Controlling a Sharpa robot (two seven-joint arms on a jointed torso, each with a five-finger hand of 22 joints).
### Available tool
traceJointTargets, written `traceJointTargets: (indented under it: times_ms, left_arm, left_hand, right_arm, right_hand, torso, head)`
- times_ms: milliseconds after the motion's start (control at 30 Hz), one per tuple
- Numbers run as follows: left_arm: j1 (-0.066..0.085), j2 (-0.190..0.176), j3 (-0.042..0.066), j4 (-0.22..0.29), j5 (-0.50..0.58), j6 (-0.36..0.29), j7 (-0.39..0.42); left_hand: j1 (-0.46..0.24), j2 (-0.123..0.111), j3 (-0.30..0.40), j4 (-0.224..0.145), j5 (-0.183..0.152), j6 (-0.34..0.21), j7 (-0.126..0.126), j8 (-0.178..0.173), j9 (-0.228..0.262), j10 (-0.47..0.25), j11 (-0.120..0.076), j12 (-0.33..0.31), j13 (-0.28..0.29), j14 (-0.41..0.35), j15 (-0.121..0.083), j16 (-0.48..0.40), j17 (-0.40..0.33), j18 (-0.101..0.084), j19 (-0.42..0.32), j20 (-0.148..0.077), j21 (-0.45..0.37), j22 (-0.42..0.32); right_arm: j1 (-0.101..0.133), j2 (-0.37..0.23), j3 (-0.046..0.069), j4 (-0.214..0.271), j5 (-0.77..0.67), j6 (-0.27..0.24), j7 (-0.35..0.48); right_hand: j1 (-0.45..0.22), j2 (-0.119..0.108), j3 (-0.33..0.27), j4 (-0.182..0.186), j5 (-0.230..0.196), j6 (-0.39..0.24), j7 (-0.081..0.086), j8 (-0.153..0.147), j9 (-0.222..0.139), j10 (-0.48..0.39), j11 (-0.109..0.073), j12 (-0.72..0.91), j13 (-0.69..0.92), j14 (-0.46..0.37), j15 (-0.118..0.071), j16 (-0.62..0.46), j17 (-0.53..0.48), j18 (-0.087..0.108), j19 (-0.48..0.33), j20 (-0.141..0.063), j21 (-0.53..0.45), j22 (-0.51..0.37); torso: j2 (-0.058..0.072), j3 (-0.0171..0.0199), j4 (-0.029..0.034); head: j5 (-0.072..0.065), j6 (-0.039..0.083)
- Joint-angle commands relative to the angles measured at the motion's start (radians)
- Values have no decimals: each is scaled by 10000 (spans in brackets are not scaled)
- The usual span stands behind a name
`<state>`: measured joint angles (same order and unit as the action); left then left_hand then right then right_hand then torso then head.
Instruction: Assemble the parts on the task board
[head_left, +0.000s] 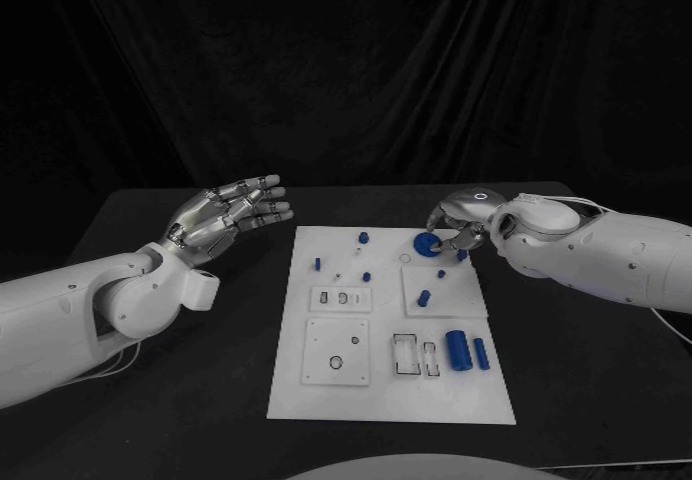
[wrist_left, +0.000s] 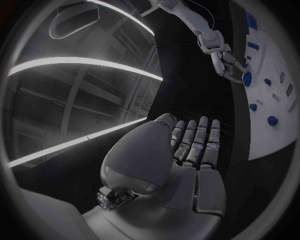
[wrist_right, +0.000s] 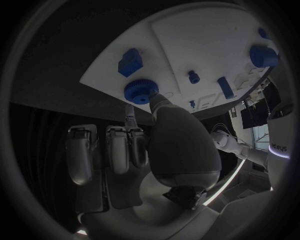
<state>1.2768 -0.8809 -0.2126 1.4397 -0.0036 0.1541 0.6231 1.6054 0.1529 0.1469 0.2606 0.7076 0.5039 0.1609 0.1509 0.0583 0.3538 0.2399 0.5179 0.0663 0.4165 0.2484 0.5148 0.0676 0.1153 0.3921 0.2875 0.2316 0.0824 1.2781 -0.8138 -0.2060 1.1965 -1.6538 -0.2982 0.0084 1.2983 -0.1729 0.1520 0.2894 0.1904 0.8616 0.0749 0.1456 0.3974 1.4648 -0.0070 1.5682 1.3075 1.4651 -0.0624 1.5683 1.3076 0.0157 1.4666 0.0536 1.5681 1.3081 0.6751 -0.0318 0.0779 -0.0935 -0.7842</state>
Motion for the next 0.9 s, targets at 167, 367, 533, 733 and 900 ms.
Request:
traceJointTargets:
  times_ms: [167,367,533,733,900]
  left_arm:
    - [-8,-2,11,42,29,101,165]
    - [-8,6,11,41,29,107,170]
    - [-8,12,11,38,29,112,172]
    - [-8,19,11,31,29,118,173]
    - [-8,28,11,22,29,125,170]
  left_hand:
    - [-29,-109,76,6,9,-27,385,-24,5,-95,-9,12,-2,-82,-18,-7,-8,-41,-91,3,-62,-17]
    - [-29,-109,76,6,9,-27,385,-24,5,-95,-9,12,-2,-82,-18,-7,-8,-41,-91,3,-62,-17]
    - [-29,-112,85,4,11,-30,384,-25,4,-97,-10,13,-1,-83,-16,-4,-7,-42,-93,5,-63,-18]
    - [-29,-112,85,4,11,-30,384,-25,4,-97,-10,13,-1,-83,-16,-4,-7,-42,-93,5,-63,-18]
    - [-28,-115,96,1,13,-51,382,-32,2,-101,-11,13,-1,-85,-14,-1,-7,-42,-98,5,-66,-20]
  right_arm:
    - [-77,92,4,-112,-17,180,77]
    - [-106,163,5,-197,-17,259,88]
    - [-126,216,5,-263,-17,333,113]
    - [-160,265,5,-316,-17,355,153]
    - [-181,276,5,-321,-17,264,204]
  right_hand:
    - [251,62,105,-45,847,180,18,124,129,1060,20,25,2633,1057,55,25,2632,-157,1042,30,27,2627]
    - [260,63,107,-48,894,170,19,121,136,1060,20,25,2633,1057,55,25,2632,-157,1042,30,27,2627]
    - [341,114,158,-83,1307,273,28,175,207,1060,30,25,2633,1057,61,25,2632,-157,1042,33,27,2627]
    - [481,160,233,-185,1852,569,7,341,364,1060,13,25,2633,1057,50,25,2632,-157,1042,27,27,2627]
    - [535,183,286,-267,2385,755,-36,466,537,1060,-21,25,2633,1057,22,25,2632,-157,1042,5,27,2627]
  torso:
    - [-22,-5,22]
    - [-22,7,26]
    - [-26,7,20]
    - [-14,-3,6]
    - [-5,1,5]
  head:
    - [26,69]
    - [72,61]
    - [68,50]
    - [80,59]
    - [61,47]
